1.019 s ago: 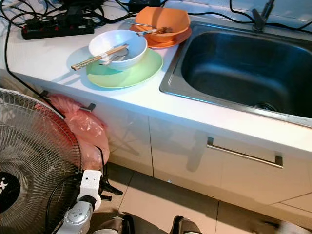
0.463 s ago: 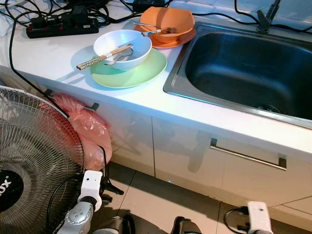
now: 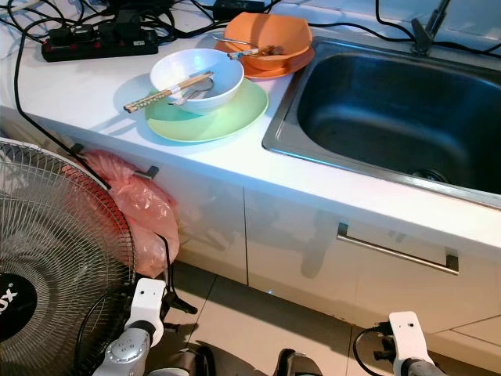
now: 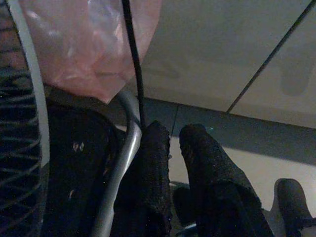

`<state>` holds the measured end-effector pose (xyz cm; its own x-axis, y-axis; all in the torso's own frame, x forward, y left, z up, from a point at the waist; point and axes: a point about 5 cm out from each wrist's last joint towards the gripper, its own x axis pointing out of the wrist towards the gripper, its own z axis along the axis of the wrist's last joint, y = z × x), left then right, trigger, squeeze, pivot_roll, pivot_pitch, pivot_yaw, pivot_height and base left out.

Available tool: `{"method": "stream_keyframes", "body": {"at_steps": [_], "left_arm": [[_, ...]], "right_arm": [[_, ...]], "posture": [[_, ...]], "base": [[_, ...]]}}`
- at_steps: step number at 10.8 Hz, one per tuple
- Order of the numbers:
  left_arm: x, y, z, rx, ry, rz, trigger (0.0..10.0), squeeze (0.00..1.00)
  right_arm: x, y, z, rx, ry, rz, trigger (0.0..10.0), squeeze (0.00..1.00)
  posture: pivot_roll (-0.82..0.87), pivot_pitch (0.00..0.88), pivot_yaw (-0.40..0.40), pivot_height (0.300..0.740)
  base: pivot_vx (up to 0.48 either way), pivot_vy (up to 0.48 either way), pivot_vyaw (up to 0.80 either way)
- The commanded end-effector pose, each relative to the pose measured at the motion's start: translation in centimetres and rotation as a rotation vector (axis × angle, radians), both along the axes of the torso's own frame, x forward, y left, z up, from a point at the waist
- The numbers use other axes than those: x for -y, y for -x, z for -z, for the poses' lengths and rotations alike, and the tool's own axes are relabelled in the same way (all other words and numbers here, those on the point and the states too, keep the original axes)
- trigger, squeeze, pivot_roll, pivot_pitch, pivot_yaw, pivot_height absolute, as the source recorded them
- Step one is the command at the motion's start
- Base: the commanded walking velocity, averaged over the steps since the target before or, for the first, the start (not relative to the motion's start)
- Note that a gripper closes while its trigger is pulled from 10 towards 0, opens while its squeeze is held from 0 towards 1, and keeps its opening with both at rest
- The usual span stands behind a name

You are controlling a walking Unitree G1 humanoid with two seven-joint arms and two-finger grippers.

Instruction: Kitchen organization

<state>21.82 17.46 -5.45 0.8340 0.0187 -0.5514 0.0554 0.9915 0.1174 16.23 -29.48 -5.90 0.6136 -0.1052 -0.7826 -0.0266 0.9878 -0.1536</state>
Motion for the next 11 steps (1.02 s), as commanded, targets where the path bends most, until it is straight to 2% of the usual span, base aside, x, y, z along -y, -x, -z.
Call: {"method": "stream_keyframes", "body": {"at_steps": [1,4,11], "left_arm": [[-0.4,0.8,0.6,-0.053,-0.003,-0.032,10.0,0.00],[-0.7,2.1,1.5,-0.121,-0.002,-0.057,10.0,0.00],[-0.7,2.2,1.6,-0.125,-0.003,-0.056,10.0,0.00]], "right_arm": [[0.2,0.6,0.2,-0.014,-0.006,0.001,10.0,0.00],[0.1,0.6,0.1,0.001,-0.008,-0.008,10.0,0.00],[0.1,0.6,0.1,0.004,-0.007,-0.010,10.0,0.00]], "posture": [[0.00,0.153,-0.008,0.740],[0.00,0.144,-0.007,0.740],[0.00,0.144,-0.007,0.740]], "base": [[0.000,0.000,0.00],[0.000,0.000,0.00],[0.000,0.000,0.00]]}}
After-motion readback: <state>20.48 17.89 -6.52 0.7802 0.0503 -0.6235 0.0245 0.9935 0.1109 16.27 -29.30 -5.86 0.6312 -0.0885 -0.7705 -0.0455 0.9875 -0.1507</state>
